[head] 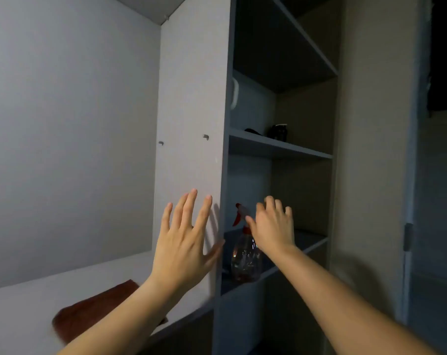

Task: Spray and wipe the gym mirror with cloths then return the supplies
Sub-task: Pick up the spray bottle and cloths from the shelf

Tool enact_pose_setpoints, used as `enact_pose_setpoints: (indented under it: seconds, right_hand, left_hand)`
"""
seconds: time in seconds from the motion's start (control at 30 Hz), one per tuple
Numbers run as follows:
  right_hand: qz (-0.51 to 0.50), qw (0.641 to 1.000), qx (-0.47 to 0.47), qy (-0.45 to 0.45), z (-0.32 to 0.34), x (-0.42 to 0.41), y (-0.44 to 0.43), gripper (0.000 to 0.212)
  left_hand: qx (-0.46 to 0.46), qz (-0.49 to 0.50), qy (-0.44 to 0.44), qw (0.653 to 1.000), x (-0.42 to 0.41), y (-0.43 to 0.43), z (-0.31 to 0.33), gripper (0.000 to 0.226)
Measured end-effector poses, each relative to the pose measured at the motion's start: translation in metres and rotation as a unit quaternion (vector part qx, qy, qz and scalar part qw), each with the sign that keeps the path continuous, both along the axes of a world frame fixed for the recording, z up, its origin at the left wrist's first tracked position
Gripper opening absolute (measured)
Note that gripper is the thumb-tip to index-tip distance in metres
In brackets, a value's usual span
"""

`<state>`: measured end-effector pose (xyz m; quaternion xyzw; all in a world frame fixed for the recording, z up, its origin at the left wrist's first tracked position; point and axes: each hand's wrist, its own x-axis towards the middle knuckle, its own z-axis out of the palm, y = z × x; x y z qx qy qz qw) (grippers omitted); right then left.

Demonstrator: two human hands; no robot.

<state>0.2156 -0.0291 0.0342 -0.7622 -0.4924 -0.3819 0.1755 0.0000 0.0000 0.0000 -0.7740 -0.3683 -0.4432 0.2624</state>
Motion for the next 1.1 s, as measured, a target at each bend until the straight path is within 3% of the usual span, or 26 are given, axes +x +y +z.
enact_pose_setpoints:
  seconds: [0.27,0.53,0.63,0.77,0.93,1.03,1.1]
  right_hand:
    - [0.056,0.977,0.027,0.202,-0.003,-0.004,0.008,0.016]
    - [0.104,0.973,0.081,0.188,0.001,-0.015,-0.044,0.026]
    - [0.134,0.965,0.121,0.190,0.012,-0.028,-0.068,0.025]
    - [0.167,0.954,0.148,0.198,0.025,-0.058,-0.095,0.023]
    - [0.257,0.909,0.212,0.252,0.027,-0.107,-0.112,0.023]
    - [0.321,0.867,0.244,0.292,0.026,-0.135,-0.116,0.022]
    - [0.388,0.808,0.201,0.395,0.024,-0.150,-0.113,0.030]
  left_hand:
    - [-0.159,0.042,0.040,0.986,-0.011,-0.005,-0.017,0.060]
    - [-0.188,-0.081,-0.048,0.978,-0.015,-0.012,-0.025,0.047]
    - [-0.287,-0.182,-0.045,0.939,-0.010,-0.022,-0.027,0.054]
    - [-0.429,-0.315,-0.014,0.847,-0.010,-0.043,-0.032,0.089]
    - [-0.476,-0.434,-0.062,0.762,-0.026,-0.062,-0.040,0.080]
    - [-0.457,-0.437,-0.107,0.768,-0.050,-0.067,-0.041,0.077]
    - [-0.435,-0.421,-0.112,0.788,-0.071,-0.070,-0.040,0.077]
